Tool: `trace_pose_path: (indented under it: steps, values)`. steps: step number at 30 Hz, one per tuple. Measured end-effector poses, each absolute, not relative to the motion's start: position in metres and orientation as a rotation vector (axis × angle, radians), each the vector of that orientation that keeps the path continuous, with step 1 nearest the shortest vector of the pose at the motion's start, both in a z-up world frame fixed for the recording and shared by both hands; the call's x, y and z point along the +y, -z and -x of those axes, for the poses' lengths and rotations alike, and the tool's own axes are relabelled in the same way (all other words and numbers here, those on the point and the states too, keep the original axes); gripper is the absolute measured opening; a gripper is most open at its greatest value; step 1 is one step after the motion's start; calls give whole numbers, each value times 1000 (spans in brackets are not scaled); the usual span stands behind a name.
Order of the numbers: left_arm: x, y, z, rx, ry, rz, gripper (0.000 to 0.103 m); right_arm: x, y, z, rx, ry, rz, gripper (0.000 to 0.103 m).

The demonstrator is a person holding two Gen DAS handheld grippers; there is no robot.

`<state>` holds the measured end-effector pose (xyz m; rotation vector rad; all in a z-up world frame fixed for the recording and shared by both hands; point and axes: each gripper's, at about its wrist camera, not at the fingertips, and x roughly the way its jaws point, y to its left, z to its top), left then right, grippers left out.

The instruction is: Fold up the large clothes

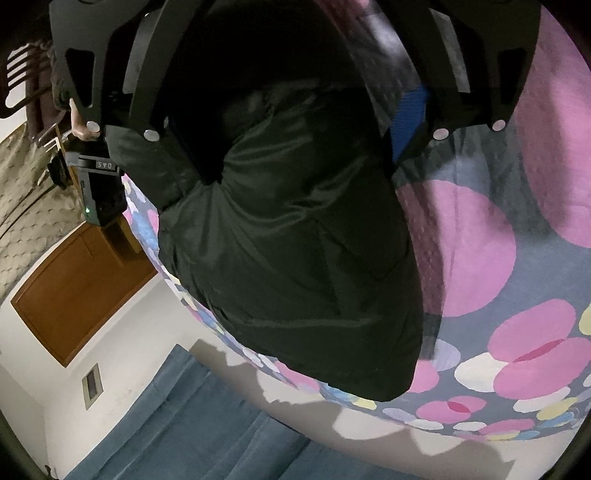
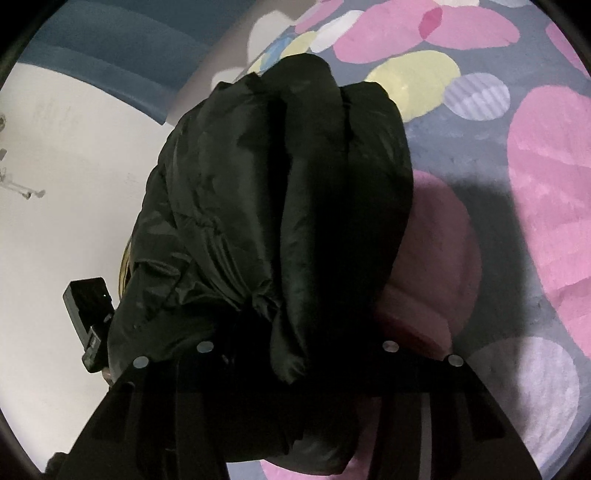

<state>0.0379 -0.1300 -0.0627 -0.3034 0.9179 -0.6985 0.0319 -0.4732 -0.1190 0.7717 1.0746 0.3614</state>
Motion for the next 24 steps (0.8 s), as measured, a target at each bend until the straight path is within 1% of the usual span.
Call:
trace_pose_path:
  steps: [13, 24]
  values:
    - [-106, 59, -44, 897, 616, 310, 84, -439, 120, -63, 1076, -397, -734, 45]
    - [-78, 57, -66, 877, 556, 334, 84, -416, 126, -101, 1077, -439, -732, 45]
